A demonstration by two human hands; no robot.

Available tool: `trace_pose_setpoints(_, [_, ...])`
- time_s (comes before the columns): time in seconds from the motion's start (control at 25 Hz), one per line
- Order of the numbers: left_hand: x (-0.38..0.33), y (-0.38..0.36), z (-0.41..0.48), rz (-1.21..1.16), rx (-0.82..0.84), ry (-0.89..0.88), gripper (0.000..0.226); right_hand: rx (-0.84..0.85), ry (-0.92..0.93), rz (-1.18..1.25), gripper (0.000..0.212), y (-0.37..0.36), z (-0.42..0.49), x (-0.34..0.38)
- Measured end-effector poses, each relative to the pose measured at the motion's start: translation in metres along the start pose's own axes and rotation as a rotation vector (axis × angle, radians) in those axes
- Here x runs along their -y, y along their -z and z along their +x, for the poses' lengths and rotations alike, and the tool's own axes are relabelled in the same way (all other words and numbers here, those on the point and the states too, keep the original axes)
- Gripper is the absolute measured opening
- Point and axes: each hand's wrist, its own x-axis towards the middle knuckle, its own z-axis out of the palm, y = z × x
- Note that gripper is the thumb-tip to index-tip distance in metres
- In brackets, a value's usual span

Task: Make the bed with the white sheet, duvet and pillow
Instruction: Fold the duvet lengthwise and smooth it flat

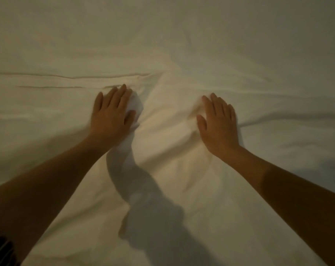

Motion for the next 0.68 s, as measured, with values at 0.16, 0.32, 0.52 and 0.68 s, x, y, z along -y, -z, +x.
trace_pose_setpoints(0.16, [0.026, 0.028, -0.055, -0.026, 0.107, 0.11, 0.052, 0.071, 0.062, 0.019, 0.059, 0.015, -0.022, 0.011])
trace_pose_setpoints(0.32, [0.035, 0.066, -0.118, -0.039, 0.149, 0.215, 0.054, 0.094, 0.152, 0.082, 0.069, 0.025, -0.058, 0.043])
trace_pose_setpoints(0.52, [0.075, 0.112, -0.17, -0.04, 0.204, 0.351, 0.037, 0.139, 0.284, 0.161, 0.073, 0.045, -0.092, 0.097])
trace_pose_setpoints(0.68, [0.139, 0.132, -0.206, -0.099, 0.149, 0.374, 0.027, 0.161, 0.338, 0.197, 0.081, 0.061, -0.099, 0.17])
